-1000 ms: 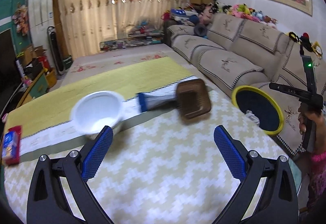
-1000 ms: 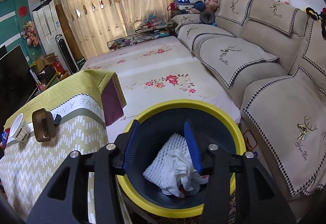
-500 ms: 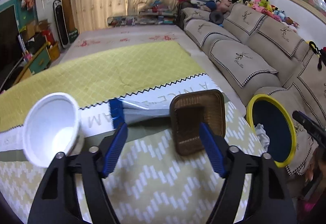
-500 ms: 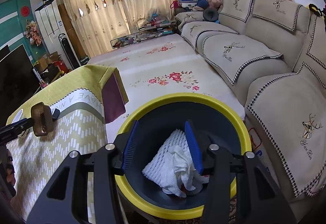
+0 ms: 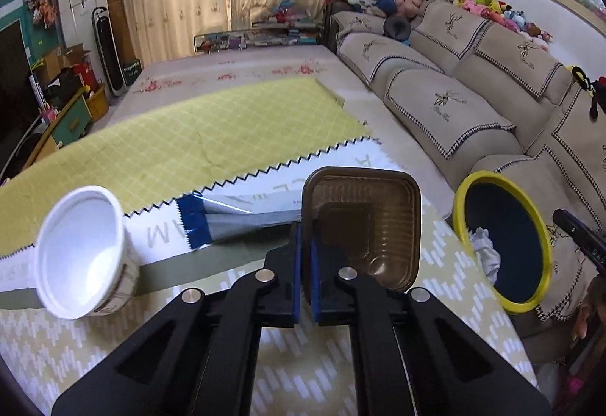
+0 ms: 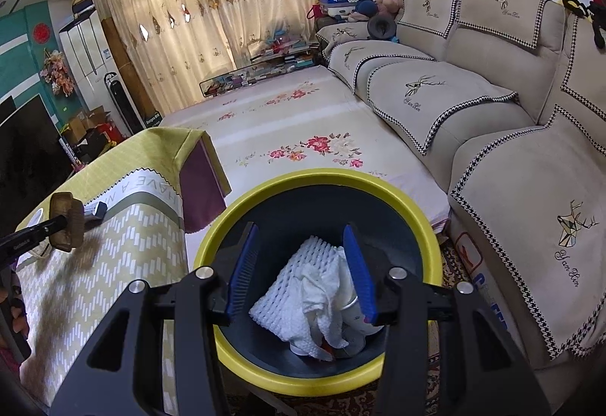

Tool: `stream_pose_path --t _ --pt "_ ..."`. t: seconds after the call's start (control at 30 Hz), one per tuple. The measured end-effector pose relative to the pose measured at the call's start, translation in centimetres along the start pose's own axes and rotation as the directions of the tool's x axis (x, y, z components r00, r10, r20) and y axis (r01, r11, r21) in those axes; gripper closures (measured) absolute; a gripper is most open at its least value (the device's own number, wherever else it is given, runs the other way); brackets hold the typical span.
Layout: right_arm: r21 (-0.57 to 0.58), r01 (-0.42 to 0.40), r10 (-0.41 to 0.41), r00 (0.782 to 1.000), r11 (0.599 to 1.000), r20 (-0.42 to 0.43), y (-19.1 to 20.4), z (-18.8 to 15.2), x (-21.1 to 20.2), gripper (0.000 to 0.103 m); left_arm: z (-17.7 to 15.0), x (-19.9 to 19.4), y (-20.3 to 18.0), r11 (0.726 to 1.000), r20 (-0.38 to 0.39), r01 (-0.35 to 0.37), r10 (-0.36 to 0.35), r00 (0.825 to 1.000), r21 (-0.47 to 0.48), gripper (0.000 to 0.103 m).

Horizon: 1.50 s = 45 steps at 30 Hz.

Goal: Collect trash
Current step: 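Grasp the brown square plastic tray with the left gripper, then carry the brown tray with the left gripper into the bin and release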

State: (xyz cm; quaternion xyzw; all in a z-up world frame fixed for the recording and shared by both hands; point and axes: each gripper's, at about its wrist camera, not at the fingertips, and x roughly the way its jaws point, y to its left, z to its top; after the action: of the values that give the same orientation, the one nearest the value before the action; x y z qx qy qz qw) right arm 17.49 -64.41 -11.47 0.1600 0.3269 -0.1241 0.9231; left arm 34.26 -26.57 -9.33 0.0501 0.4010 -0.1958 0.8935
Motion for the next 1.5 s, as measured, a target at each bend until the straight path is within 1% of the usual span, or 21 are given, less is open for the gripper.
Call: stream_pose_path --t 0.1,0.17,0.27,0.37,0.5,0.6,0.7,0.8,0.87,0.9,0.97,1.0,1.03,1.1,1.17,1.23,1.3,1.33,1.4,1.47,1.5 --pt "0.003 0.000 0.000 1.000 1.000 0.015 -0.3 0.1 -0.7 0.058 0.3 -2.0 -1.2 0.999 0.034 -0.004 0.003 0.999 0.039 0.099" --pt "0.005 0.001 -0.001 1.000 1.000 0.027 -0.5 0.1 -1.2 0.058 0.7 -3.3 -2.3 0.998 0.046 0.021 -0.024 0.999 0.056 0.099" --pt "0.005 0.020 -0.021 0.999 1.000 0.048 -1.1 0.3 -2.2 0.058 0.9 -4.9 -5.1 0.992 0.052 0.075 -0.081 0.995 0.098 0.099" --pt "0.009 0.043 -0.044 0.997 0.999 0.065 -1.9 0.5 -3.3 0.058 1.3 -5.1 -9.0 0.978 0.033 0.149 -0.155 0.987 0.147 0.099" --pt "0.018 0.072 -0.073 0.994 0.997 0.080 -3.2 0.2 -4.6 0.058 1.8 -3.6 -14.6 0.953 -0.012 0.230 -0.232 0.973 0.195 0.098" --pt "0.028 0.105 -0.107 0.991 0.994 0.085 -4.4 0.0 -5.5 0.058 1.8 -1.5 -18.9 0.935 -0.074 0.278 -0.268 0.960 0.222 0.098" --pt "0.048 0.128 -0.132 0.988 0.991 0.086 -5.8 -0.4 -6.2 0.058 1.8 1.0 -22.7 0.924 -0.110 0.291 -0.271 0.956 0.247 0.098" --pt "0.066 0.148 -0.153 0.985 0.987 0.081 -7.1 -0.9 -6.6 0.058 1.4 3.3 -25.2 0.920 -0.144 0.294 -0.265 0.954 0.260 0.098" --pt "0.073 0.157 -0.162 0.984 0.985 0.075 -7.6 -1.2 -6.7 0.058 1.0 4.5 -26.1 0.919 -0.168 0.300 -0.263 0.950 0.256 0.098" --pt "0.076 0.162 -0.167 0.983 0.984 0.072 -7.8 -1.3 -6.6 0.058 1.0 5.1 -26.6 0.920 -0.176 0.297 -0.258 0.950 0.257 0.097" --pt "0.082 0.166 -0.172 0.983 0.983 0.066 -8.0 -1.3 -6.6 0.058 1.0 5.9 -27.1 0.926 -0.178 0.282 -0.242 0.954 0.253 0.078" --pt "0.085 0.166 -0.171 0.983 0.983 0.064 -8.1 -1.4 -6.5 0.058 1.0 5.8 -26.9 0.929 -0.172 0.278 -0.240 0.955 0.245 0.058" --pt "0.085 0.163 -0.169 0.984 0.983 0.063 -8.0 -1.4 -6.4 0.058 1.0 5.7 -26.6 0.930 -0.162 0.275 -0.241 0.957 0.242 0.047" --pt "0.079 0.157 -0.162 0.985 0.984 0.062 -7.5 -1.5 -6.2 0.058 1.1 4.0 -24.9 0.931 -0.124 0.265 -0.240 0.963 0.252 0.046" --pt "0.070 0.147 -0.151 0.987 0.987 0.061 -6.9 -1.5 -6.0 0.058 1.3 1.2 -22.5 0.933 -0.075 0.269 -0.258 0.963 0.237 0.043" --pt "0.051 0.128 -0.131 0.990 0.990 0.055 -5.7 -1.5 -5.6 0.058 1.3 -1.4 -19.8 0.938 -0.029 0.268 -0.269 0.963 0.220 0.031" --pt "0.028 0.103 -0.105 0.993 0.994 0.049 -4.5 -1.4 -5.1 0.057 0.9 -4.1 -17.0 0.945 0.025 0.250 -0.260 0.965 0.210 0.024" --pt "0.014 0.092 -0.092 0.995 0.996 0.045 -3.7 -1.3 -4.9 0.057 0.3 -5.8 -14.7 0.950 0.056 0.234 -0.250 0.967 0.205 0.022" --pt "-0.024 0.067 -0.066 0.997 0.997 0.036 -1.6 -1.1 -4.2 0.055 -0.6 -7.7 -11.5 0.960 0.084 0.210 -0.229 0.970 0.186 0.021" --pt "-0.079 0.030 -0.029 0.999 0.996 0.022 1.3 -1.0 -3.3 0.055 -2.3 -9.9 -6.5 0.978 0.116 0.147 -0.164 0.980 0.145 0.020" --pt "-0.099 0.016 -0.014 1.000 0.995 0.016 2.4 -0.9 -3.0 0.055 -2.8 -10.3 -5.0 0.983 0.124 0.126 -0.143 0.982 0.133 0.020"
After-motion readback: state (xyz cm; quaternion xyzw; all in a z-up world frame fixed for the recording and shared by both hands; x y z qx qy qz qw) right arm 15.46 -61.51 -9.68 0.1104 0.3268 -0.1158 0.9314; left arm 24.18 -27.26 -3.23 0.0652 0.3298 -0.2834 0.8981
